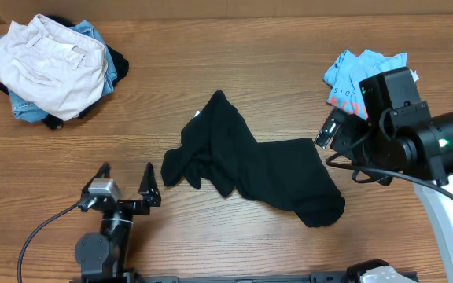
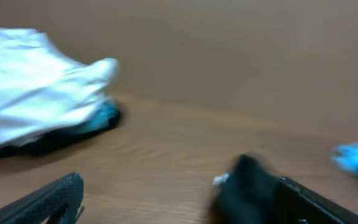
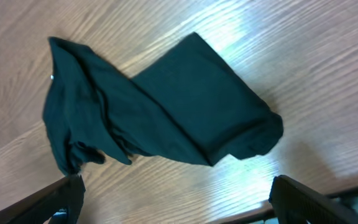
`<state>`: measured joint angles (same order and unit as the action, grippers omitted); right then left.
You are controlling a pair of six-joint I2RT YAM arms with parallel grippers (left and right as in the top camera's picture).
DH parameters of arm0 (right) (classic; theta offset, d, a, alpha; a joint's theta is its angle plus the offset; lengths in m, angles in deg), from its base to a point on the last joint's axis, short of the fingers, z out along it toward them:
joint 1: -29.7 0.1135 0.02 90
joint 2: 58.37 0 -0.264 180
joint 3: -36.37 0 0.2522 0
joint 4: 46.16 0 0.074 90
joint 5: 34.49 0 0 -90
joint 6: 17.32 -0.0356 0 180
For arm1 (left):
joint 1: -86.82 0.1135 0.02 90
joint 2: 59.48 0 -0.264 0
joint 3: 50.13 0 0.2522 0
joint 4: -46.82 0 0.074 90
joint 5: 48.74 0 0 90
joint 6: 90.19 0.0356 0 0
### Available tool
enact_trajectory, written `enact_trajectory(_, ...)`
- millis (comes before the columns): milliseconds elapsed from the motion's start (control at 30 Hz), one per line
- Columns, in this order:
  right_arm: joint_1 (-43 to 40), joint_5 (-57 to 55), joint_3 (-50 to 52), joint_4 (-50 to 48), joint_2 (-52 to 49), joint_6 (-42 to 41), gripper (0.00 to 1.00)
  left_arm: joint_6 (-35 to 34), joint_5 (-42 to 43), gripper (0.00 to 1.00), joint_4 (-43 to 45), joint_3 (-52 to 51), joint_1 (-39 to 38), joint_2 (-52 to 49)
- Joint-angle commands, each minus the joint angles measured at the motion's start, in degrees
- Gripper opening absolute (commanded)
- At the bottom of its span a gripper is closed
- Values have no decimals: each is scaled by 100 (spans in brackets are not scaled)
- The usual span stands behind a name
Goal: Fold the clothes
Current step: 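Reach the left gripper to the black shirt's left edge and grasp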
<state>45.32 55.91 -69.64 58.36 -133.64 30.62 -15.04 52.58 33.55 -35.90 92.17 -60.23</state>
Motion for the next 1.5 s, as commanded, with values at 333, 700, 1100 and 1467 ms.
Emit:
enact_trajectory(333,-31,-295,-37,-199,57,-144,100,-704,3438,100,-507,3679,26,-1241)
enact_trajectory(700,-31,-487,-37,-219,57,-144,100,-737,3960,100,-1556,5167,24,-3539)
enact_trajectory(1100,-31,-144,-37,-667,-175,-164,100,994,-1244,100,-6255,7726,-2887,-6898)
enact_trajectory(1467,-33,-717,-37,-658,-181,-146,100,-433,-881,100,-6019,7726,-4356,-10351)
